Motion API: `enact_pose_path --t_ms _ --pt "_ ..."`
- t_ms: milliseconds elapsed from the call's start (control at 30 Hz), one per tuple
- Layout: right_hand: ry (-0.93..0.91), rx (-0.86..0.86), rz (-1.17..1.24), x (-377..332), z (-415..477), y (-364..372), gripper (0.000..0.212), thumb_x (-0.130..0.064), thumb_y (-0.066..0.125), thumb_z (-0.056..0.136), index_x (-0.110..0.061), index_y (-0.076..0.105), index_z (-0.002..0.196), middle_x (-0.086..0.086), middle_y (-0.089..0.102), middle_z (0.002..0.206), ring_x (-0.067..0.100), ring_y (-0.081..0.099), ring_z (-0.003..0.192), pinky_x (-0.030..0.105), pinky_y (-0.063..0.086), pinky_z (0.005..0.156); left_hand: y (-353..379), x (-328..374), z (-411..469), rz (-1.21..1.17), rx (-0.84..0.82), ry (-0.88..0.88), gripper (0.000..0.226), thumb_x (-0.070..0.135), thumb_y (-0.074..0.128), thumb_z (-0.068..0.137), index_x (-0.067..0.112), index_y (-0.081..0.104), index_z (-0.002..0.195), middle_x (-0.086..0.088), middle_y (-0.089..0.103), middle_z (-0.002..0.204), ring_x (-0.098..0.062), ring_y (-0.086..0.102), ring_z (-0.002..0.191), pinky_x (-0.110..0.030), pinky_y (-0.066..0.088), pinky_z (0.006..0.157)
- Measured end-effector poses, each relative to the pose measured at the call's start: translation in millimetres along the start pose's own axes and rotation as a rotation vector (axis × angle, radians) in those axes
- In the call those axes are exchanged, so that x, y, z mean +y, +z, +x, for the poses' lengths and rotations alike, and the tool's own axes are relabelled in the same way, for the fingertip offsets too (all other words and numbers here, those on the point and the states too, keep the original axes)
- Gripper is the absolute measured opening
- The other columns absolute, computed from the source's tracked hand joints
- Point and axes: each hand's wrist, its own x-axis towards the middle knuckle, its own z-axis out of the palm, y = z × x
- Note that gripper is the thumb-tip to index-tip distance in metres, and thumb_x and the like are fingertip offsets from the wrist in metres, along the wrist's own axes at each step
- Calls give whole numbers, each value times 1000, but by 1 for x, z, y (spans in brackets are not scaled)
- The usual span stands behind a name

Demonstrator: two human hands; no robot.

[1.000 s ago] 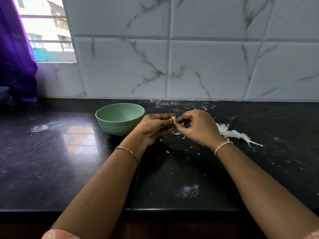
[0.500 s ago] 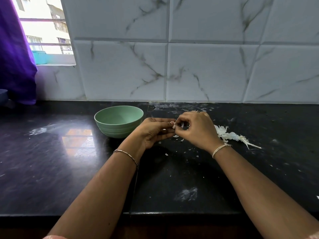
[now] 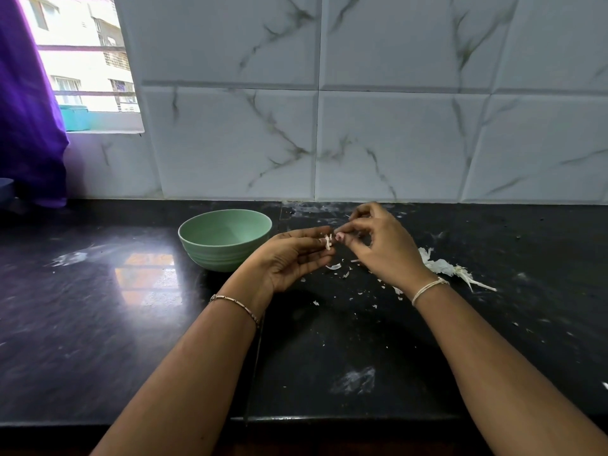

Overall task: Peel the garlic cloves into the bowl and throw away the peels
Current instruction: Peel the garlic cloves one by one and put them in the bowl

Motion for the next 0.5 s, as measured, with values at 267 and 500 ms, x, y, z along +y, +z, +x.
enact_pose_path --t_ms 267,500 --pt "-121 46 19 -5 -1 0 15 -28 78 76 -27 75 90 -12 59 98 8 57 88 41 49 87 -3 -1 1 -40 8 -15 17 -4 57 90 -1 68 102 -14 73 83 -18 71 74 -29 59 78" --pt "-163 64 -56 -5 -1 2 8 -33 77 77 -29 76 85 -13 64 95 9 57 90 35 41 87 -4 -2 3 -44 3 -30 19 -5 58 89 -2 67 105 -13 72 83 -17 70 73 -28 58 78"
